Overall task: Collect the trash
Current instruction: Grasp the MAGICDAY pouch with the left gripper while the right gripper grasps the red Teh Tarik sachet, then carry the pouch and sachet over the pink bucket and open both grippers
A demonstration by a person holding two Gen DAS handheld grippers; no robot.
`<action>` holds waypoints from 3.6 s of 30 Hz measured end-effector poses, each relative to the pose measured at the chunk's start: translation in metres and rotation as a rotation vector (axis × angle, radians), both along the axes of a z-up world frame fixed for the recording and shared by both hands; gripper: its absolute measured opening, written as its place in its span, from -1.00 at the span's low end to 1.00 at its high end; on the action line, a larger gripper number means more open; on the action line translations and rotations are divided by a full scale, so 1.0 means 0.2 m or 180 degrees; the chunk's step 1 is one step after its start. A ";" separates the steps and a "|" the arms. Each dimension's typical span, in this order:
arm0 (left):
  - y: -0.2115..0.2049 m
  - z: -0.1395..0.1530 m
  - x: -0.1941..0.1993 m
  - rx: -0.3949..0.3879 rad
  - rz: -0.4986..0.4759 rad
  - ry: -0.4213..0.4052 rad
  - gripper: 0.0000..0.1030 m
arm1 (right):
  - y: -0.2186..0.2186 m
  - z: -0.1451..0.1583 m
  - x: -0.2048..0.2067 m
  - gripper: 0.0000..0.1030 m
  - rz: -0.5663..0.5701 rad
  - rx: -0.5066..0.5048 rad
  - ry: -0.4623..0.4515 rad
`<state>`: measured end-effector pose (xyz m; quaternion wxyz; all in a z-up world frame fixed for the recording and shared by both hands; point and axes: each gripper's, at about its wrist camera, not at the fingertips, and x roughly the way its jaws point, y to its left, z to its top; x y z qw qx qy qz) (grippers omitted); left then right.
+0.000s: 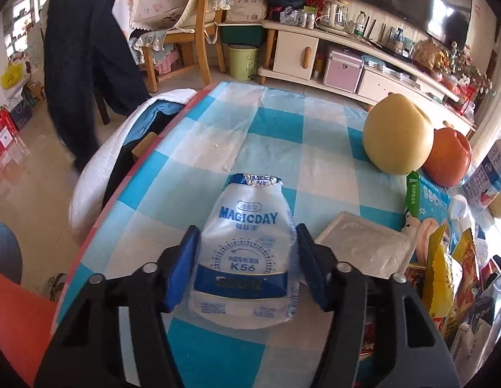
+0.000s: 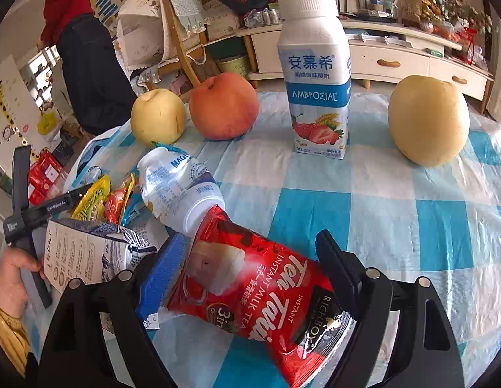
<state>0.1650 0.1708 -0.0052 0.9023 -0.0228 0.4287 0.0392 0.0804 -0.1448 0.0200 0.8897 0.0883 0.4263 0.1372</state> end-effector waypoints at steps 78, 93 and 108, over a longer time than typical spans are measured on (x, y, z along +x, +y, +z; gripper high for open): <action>0.05 0.27 -1.03 -0.1025 -0.0418 -0.0520 0.17 | 0.01 0.15 -0.92 0.02 -0.0809 -0.0624 -0.0002; 0.44 0.44 -1.11 -0.0817 0.0537 -0.1033 0.17 | 0.31 0.55 -0.91 0.00 -0.0699 -0.0135 -0.0549; 1.19 0.47 -1.31 -0.0789 0.2390 -0.1226 0.17 | 1.56 0.71 -0.66 0.00 0.0977 0.0401 -0.0478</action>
